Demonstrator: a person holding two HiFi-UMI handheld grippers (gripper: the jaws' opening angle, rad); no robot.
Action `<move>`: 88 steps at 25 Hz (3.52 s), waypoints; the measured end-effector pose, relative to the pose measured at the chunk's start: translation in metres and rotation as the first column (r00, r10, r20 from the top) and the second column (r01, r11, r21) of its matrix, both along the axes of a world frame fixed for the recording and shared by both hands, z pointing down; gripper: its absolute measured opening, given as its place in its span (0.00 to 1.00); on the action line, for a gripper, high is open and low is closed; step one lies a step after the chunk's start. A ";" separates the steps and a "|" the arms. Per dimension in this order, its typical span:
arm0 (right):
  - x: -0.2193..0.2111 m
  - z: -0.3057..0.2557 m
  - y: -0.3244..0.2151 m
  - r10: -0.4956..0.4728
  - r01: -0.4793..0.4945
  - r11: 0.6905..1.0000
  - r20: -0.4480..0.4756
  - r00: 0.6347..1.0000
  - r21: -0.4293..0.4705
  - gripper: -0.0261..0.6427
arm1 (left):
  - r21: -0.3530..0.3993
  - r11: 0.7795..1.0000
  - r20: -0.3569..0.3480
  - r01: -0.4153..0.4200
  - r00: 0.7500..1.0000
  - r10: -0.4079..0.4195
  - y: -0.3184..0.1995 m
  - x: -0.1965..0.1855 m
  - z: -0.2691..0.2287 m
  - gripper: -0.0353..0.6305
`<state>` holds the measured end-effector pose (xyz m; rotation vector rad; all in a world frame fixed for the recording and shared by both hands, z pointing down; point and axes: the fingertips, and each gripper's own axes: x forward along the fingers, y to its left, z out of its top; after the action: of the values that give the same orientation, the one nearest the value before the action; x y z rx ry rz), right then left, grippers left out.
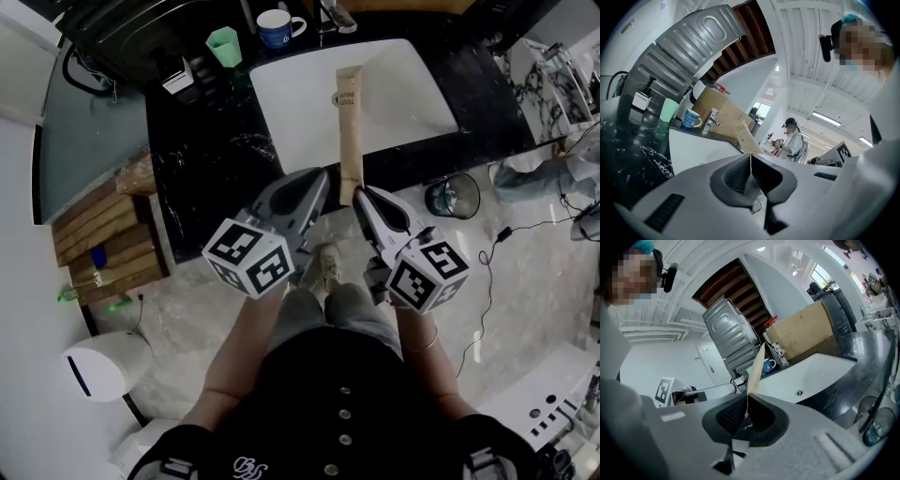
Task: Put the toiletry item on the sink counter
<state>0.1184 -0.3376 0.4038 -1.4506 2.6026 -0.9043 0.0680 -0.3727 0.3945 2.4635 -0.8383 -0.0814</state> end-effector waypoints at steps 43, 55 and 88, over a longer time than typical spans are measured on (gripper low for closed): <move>0.011 0.098 0.020 0.116 -0.100 0.961 0.047 0.992 -0.258 0.10 | -0.134 0.989 0.077 -0.062 0.994 0.073 0.027 0.017 0.065 0.08; 0.018 0.089 0.020 0.134 -0.134 0.964 -0.015 0.991 -0.228 0.30 | -0.113 0.990 0.080 -0.088 0.992 0.097 0.034 0.024 0.055 0.08; -0.013 -0.038 -0.006 0.026 -0.024 0.995 -0.027 0.999 0.094 0.28 | 0.092 0.994 0.034 -0.062 0.998 0.059 0.026 0.002 -0.030 0.08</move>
<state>0.1057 -0.3436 0.3662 -1.4796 2.6019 -0.7543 0.0699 -0.3469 0.3642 2.5813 -0.7884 -0.0619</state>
